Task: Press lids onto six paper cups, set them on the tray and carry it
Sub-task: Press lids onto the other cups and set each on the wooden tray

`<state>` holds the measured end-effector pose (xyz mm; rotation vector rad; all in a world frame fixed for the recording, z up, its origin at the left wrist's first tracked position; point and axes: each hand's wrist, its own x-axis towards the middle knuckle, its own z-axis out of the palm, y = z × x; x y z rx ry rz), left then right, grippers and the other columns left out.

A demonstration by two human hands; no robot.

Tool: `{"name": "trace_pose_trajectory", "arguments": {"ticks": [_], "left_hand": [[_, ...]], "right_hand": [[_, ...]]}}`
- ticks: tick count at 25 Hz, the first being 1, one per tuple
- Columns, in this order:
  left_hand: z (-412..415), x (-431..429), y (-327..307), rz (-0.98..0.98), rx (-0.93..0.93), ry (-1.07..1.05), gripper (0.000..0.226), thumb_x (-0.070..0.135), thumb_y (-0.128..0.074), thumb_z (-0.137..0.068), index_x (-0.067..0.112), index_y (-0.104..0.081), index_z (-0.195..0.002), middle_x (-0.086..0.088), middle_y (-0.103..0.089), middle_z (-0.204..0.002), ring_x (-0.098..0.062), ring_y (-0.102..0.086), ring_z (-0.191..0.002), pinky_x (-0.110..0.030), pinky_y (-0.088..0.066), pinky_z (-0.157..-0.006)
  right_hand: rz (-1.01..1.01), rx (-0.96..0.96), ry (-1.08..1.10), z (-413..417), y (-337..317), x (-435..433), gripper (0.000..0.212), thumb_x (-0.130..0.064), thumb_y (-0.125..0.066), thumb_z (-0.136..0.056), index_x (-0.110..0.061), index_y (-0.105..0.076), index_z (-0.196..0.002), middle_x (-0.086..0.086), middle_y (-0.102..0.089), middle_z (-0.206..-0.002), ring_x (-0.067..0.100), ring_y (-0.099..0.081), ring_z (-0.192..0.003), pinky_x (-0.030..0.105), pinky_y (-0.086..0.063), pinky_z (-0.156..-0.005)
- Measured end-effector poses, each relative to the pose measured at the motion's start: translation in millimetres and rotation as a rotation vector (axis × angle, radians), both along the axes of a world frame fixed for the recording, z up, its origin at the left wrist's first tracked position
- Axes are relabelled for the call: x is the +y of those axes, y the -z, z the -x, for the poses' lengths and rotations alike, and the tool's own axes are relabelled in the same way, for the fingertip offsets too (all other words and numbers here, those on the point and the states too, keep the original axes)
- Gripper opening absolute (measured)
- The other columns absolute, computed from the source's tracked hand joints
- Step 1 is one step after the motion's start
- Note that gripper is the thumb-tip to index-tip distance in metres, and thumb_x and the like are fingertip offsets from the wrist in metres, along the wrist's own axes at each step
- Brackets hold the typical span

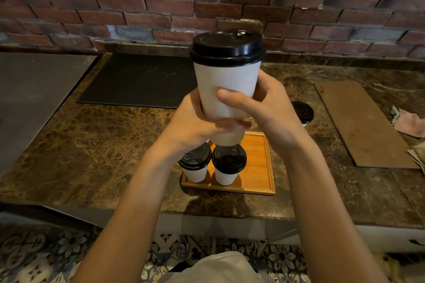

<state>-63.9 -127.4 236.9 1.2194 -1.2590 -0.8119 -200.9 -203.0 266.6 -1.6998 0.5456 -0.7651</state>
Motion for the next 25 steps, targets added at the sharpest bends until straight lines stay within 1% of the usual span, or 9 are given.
{"name": "trace_pose_trajectory", "arguments": {"ticks": [4, 9, 11, 14, 16, 18, 21, 23, 25], "left_hand": [[0, -2, -3, 0.006, -0.069, -0.101, 0.055, 0.002, -0.081, -0.066, 0.014, -0.056, -0.114, 0.021, -0.069, -0.093, -0.001, -0.065, -0.094, -0.011, -0.050, -0.071], [4, -3, -10, 0.071, -0.138, -0.169, 0.059, 0.005, -0.080, -0.068, 0.031, -0.052, -0.113, 0.033, -0.064, -0.101, 0.008, -0.061, -0.101, -0.005, -0.048, -0.075], [7, -1, -11, 0.092, -0.185, -0.200, 0.057, 0.004, -0.078, -0.070, 0.035, -0.051, -0.110, 0.038, -0.063, -0.099, 0.014, -0.059, -0.099, -0.002, -0.046, -0.074], [10, -1, -7, 0.080, -0.182, -0.255, 0.046, 0.016, -0.075, -0.073, 0.029, -0.055, -0.113, 0.029, -0.067, -0.094, 0.013, -0.060, -0.096, -0.002, -0.046, -0.073], [12, -2, -5, 0.050, -0.220, -0.320, 0.050, 0.031, -0.071, -0.072, 0.018, -0.057, -0.119, 0.019, -0.065, -0.098, 0.008, -0.062, -0.096, -0.004, -0.047, -0.074], [13, -4, -2, 0.040, -0.218, -0.362, 0.053, 0.029, -0.069, -0.075, 0.012, -0.055, -0.123, 0.012, -0.064, -0.104, 0.004, -0.062, -0.098, -0.010, -0.051, -0.078], [14, -6, 0, 0.021, -0.194, -0.387, 0.053, 0.017, -0.073, -0.078, 0.012, -0.053, -0.127, 0.002, -0.065, -0.112, -0.007, -0.062, -0.104, -0.026, -0.054, -0.087], [12, -6, 3, 0.005, -0.210, -0.374, 0.054, 0.015, -0.073, -0.078, 0.015, -0.052, -0.128, 0.004, -0.065, -0.112, -0.007, -0.062, -0.104, -0.025, -0.055, -0.086], [10, -6, 3, -0.016, -0.230, -0.352, 0.057, 0.019, -0.074, -0.074, 0.018, -0.052, -0.127, 0.010, -0.064, -0.109, -0.002, -0.062, -0.101, -0.015, -0.054, -0.079]], "right_hand": [[0.077, 0.022, 0.048, -4, -7, 3, 0.061, -0.042, -0.076, -0.072, -0.025, -0.056, -0.126, -0.013, -0.063, -0.112, -0.001, -0.061, -0.103, 0.018, -0.054, -0.078], [0.138, -0.007, 0.131, -10, -12, 9, 0.070, -0.041, -0.083, -0.069, -0.024, -0.053, -0.129, -0.014, -0.062, -0.115, -0.004, -0.058, -0.105, 0.015, -0.054, -0.081], [0.136, 0.002, 0.175, -13, -10, 12, 0.075, -0.041, -0.087, -0.068, -0.026, -0.050, -0.132, -0.016, -0.060, -0.118, -0.005, -0.056, -0.108, 0.014, -0.052, -0.084], [0.117, 0.028, 0.264, -17, -6, 20, 0.081, -0.044, -0.088, -0.064, -0.029, -0.048, -0.133, -0.016, -0.058, -0.121, -0.002, -0.055, -0.112, 0.024, -0.053, -0.090], [0.117, 0.034, 0.346, -22, -3, 26, 0.086, -0.046, -0.088, -0.062, -0.027, -0.046, -0.134, -0.014, -0.058, -0.123, 0.003, -0.055, -0.116, 0.034, -0.054, -0.094], [0.131, 0.026, 0.427, -27, -1, 32, 0.091, -0.047, -0.089, -0.060, -0.025, -0.045, -0.136, -0.012, -0.059, -0.125, 0.006, -0.055, -0.118, 0.037, -0.053, -0.096], [0.135, 0.019, 0.481, -30, 0, 35, 0.091, -0.047, -0.089, -0.061, -0.024, -0.044, -0.137, -0.010, -0.059, -0.125, 0.007, -0.056, -0.117, 0.037, -0.054, -0.095], [0.133, 0.025, 0.480, -29, -1, 34, 0.089, -0.049, -0.088, -0.061, -0.025, -0.045, -0.136, -0.011, -0.060, -0.123, 0.006, -0.057, -0.115, 0.037, -0.055, -0.093], [0.126, 0.029, 0.470, -27, -2, 33, 0.087, -0.052, -0.086, -0.061, -0.025, -0.046, -0.134, -0.011, -0.060, -0.120, 0.006, -0.058, -0.112, 0.037, -0.056, -0.090]]}}
